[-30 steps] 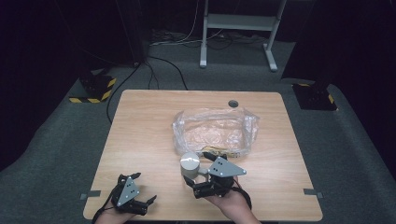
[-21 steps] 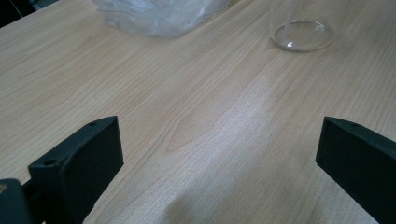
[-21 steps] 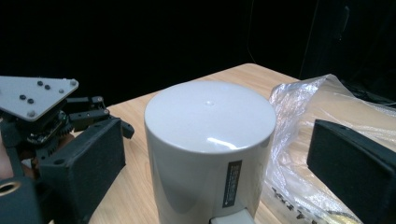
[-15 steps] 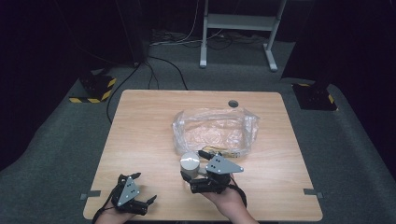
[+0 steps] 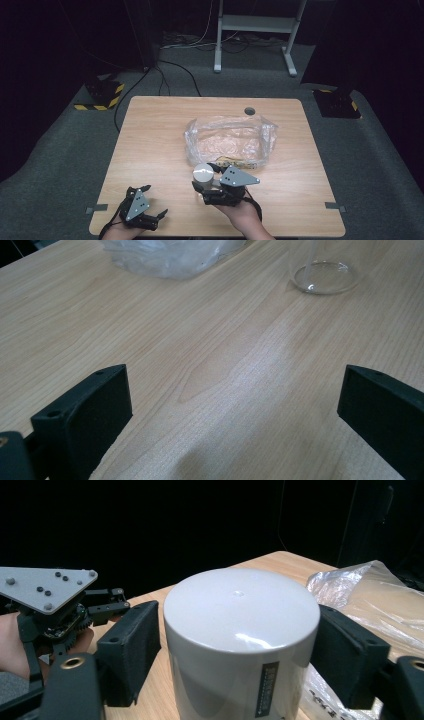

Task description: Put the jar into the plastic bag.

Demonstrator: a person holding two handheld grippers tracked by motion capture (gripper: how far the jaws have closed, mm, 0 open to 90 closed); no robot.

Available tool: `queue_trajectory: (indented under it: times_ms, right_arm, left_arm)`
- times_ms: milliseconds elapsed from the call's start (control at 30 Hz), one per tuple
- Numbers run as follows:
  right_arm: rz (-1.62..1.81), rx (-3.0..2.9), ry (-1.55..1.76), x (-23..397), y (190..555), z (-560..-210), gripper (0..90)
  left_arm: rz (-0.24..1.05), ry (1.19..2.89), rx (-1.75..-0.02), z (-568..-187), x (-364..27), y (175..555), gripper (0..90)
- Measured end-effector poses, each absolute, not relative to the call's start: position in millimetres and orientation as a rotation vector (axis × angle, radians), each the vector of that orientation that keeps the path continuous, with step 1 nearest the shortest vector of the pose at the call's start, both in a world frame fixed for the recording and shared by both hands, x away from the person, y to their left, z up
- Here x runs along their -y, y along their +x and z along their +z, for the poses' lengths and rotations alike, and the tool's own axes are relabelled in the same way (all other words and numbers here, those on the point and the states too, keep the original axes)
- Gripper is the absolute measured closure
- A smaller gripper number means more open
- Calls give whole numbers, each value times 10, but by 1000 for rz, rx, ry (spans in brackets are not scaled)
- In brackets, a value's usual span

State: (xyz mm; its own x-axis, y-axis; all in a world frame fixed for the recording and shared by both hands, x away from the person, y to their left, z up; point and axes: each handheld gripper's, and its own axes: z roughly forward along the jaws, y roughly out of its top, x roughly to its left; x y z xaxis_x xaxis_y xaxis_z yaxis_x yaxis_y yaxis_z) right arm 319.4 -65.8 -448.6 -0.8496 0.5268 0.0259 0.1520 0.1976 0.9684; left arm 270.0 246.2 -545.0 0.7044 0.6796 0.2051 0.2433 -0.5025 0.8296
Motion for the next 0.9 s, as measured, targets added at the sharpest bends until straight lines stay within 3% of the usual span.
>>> queue_trajectory:
  times_ms: [300,900]
  right_arm:
    - [1715,-2161,641,672,3227,-4507,323]
    - [1734,-2109,605,710,3156,-4287,328]
  left_arm:
    - [662,2073,-705,-5450,-2465,2701,13]
    - [656,2074,-701,-5449,-2468,2703,13]
